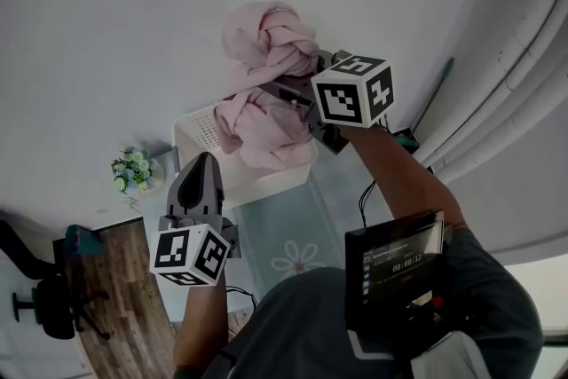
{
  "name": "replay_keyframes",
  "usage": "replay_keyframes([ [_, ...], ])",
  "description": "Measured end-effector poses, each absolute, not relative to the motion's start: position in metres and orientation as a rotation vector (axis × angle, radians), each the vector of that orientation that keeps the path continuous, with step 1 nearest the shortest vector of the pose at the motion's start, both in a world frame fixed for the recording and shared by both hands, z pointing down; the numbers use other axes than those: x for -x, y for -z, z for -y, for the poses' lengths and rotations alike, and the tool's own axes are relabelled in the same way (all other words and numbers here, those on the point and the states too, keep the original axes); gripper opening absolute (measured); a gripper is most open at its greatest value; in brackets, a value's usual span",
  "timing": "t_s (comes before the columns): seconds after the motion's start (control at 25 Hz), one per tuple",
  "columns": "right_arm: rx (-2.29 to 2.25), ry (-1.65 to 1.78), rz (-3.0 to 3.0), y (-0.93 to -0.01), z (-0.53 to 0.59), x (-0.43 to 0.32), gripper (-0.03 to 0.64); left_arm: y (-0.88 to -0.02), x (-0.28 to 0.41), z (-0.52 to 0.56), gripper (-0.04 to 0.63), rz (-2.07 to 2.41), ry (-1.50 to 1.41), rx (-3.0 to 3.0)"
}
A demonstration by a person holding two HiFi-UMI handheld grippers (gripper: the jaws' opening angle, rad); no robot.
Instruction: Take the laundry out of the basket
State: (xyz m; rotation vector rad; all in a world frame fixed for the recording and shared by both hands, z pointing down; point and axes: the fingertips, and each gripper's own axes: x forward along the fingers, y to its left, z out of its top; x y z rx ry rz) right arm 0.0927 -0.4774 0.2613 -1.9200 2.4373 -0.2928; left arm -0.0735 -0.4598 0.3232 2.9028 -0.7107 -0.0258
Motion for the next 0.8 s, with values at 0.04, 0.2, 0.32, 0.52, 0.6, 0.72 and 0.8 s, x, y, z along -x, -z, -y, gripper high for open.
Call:
replay_keyframes([
  [0.04,1.928,0.287,-2.419,-0.26,0.477,-0.093,0.279,-0.324,0.075,0.462,0.008,0.703,0.031,-2.905],
  [0.2,1.968,0.255,-2.367,-0.256,0.473,-0.089,0.279,-0.326,0.08,0.469,0.009,0.651,0.039,-2.929],
  [0.32,2.011,0.222,-2.321,-0.252,0.47,-0.09,0.279,-0.326,0.083,0.478,0.009,0.605,0.056,-2.945],
  [0.52,2.091,0.172,-2.225,-0.237,0.429,-0.129,0.279,-0.315,0.048,0.455,0.009,0.527,0.045,-2.983],
  [0.6,2.123,0.153,-2.192,-0.231,0.4,-0.153,0.28,-0.309,0.022,0.434,0.008,0.486,0.052,-2.994],
  [0.72,2.181,0.107,-2.145,-0.218,0.339,-0.199,0.281,-0.294,-0.03,0.384,0.008,0.426,0.068,-3.019],
  [0.8,2.214,0.083,-2.11,-0.212,0.297,-0.232,0.281,-0.286,-0.066,0.349,0.009,0.388,0.068,-3.038],
])
